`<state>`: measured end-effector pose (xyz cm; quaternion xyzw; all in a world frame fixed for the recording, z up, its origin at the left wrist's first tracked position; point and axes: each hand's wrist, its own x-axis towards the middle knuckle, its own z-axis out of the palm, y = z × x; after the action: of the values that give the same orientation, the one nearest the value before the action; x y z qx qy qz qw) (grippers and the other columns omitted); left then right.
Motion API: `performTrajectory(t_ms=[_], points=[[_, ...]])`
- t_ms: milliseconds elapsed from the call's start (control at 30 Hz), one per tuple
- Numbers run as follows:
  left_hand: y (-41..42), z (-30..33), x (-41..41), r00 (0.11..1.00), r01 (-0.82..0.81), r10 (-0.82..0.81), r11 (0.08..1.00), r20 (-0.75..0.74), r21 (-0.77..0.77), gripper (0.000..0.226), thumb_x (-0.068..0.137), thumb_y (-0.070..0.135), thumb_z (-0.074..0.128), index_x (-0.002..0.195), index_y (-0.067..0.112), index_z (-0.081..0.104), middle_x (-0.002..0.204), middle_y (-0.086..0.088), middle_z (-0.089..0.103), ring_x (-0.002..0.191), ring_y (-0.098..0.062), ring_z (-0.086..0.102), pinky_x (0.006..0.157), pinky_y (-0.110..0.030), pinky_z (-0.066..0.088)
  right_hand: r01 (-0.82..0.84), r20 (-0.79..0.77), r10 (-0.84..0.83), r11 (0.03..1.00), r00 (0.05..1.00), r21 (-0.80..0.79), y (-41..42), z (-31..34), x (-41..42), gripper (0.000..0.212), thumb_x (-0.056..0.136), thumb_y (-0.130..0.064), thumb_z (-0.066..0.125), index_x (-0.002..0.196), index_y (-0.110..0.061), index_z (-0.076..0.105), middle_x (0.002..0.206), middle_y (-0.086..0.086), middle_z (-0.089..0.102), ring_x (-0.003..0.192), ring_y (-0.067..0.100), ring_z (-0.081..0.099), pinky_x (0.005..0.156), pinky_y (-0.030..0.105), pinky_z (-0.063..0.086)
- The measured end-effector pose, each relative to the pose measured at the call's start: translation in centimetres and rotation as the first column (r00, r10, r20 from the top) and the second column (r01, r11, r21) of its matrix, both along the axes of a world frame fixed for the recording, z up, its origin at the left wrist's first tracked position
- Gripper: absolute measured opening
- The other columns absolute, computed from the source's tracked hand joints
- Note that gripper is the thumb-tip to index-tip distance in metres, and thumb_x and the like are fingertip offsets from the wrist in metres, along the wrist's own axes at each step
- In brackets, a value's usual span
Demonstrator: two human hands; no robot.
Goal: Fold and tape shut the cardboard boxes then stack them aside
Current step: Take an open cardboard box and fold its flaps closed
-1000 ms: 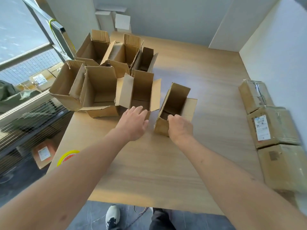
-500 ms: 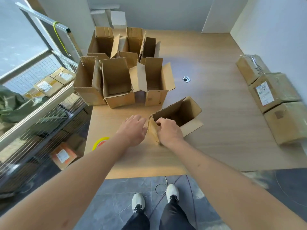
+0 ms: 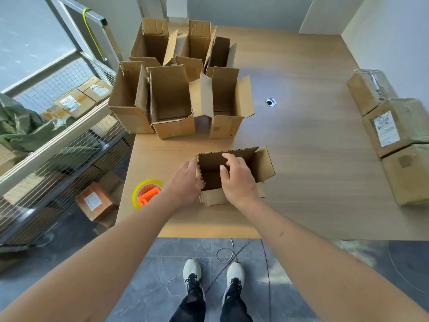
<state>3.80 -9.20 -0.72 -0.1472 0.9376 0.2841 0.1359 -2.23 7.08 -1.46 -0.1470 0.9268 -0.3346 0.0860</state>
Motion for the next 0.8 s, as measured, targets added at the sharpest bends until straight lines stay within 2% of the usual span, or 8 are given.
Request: performTrajectory(t_ms=[100,200,267,333,467,567,700,800], points=[[0.7,-0.2,-0.6,0.996,-0.082,0.082,0.996,-0.026,0.023,0.062,0.103,0.019,0.045,0.160,0.011,0.023,0.153,-0.014,0.042,0.138,-0.034,0.044,0.111,-0.047,0.040,0.008,-0.064,0.002,0.988,0.998,0.155,2.2,0.1,-1.9,0.045,0.106,-0.029,0.046,0.151,-0.027,0.045,0.131,0.003,0.052,0.115,0.024,0.055,0.088,0.042,0.055],[0.9,-0.6,-0.8,0.993,-0.110,0.112,0.993,-0.047,0.045,0.063,0.103,0.019,0.046,0.161,0.013,0.021,0.155,-0.012,0.039,0.139,-0.032,0.043,0.112,-0.048,0.041,-0.049,0.078,0.033,0.975,0.996,0.215,2.4,0.2,-2.9,0.065,0.106,-0.027,0.048,0.159,-0.046,0.016,0.119,-0.001,0.050,0.098,0.018,0.060,0.081,0.043,0.059],[0.9,-0.8,-0.9,0.994,-0.098,0.100,0.995,-0.038,0.035,0.064,0.103,0.021,0.049,0.161,0.013,0.022,0.153,-0.011,0.041,0.137,-0.033,0.045,0.111,-0.048,0.042,-0.063,0.152,0.025,0.965,0.988,0.255,2.0,0.2,-3.3,0.082,0.105,-0.024,0.051,0.156,-0.057,-0.005,0.107,-0.002,0.048,0.086,0.013,0.058,0.079,0.042,0.060],[0.8,-1.3,-1.0,0.997,-0.074,0.075,0.997,-0.024,0.026,0.063,0.103,0.023,0.049,0.160,0.013,0.024,0.151,-0.011,0.041,0.134,-0.033,0.046,0.108,-0.046,0.044,-0.056,0.198,0.005,0.966,0.980,0.251,1.8,-0.3,-3.5,0.091,0.104,-0.021,0.052,0.151,-0.061,-0.015,0.104,-0.001,0.047,0.083,0.014,0.057,0.078,0.043,0.060],[0.6,-2.2,-1.1,0.999,0.000,0.000,1.000,0.040,-0.007,0.060,0.105,0.031,0.051,0.159,0.025,0.028,0.151,-0.008,0.037,0.127,-0.034,0.052,0.102,-0.050,0.049,-0.058,0.162,0.019,0.969,0.987,0.241,2.0,-0.8,-3.3,0.100,0.102,-0.015,0.052,0.148,-0.060,-0.024,0.123,0.003,0.044,0.085,0.017,0.058,0.076,0.043,0.060],[0.2,-3.1,-1.4,0.992,0.038,-0.034,0.999,0.121,-0.032,0.065,0.105,0.036,0.050,0.162,0.029,0.021,0.154,-0.011,0.032,0.131,-0.038,0.051,0.105,-0.052,0.047,-0.045,0.115,0.014,0.962,0.993,0.270,2.6,-1.1,-3.6,0.093,0.101,-0.018,0.053,0.156,-0.051,-0.015,0.134,0.004,0.040,0.097,0.022,0.058,0.079,0.044,0.059],[0.9,-3.5,-1.8,0.982,0.051,-0.044,0.998,0.185,-0.033,0.071,0.107,0.037,0.044,0.165,0.027,0.004,0.162,-0.013,0.023,0.135,-0.038,0.049,0.109,-0.047,0.043,0.099,-0.118,-0.059,0.925,0.991,0.366,4.0,-0.4,-4.4,0.067,0.096,-0.022,0.057,0.157,-0.027,0.030,0.142,0.011,0.041,0.123,0.031,0.050,0.098,0.043,0.048],[1.3,-3.5,-2.0,0.985,0.024,-0.017,0.999,0.173,-0.040,0.071,0.107,0.035,0.045,0.165,0.027,0.004,0.165,-0.015,0.016,0.139,-0.040,0.044,0.112,-0.046,0.040,0.211,-0.265,-0.090,0.856,0.960,0.472,5.5,-0.1,-4.9,0.063,0.091,-0.021,0.063,0.150,-0.030,0.044,0.144,0.016,0.040,0.127,0.035,0.045,0.108,0.047,0.033]])
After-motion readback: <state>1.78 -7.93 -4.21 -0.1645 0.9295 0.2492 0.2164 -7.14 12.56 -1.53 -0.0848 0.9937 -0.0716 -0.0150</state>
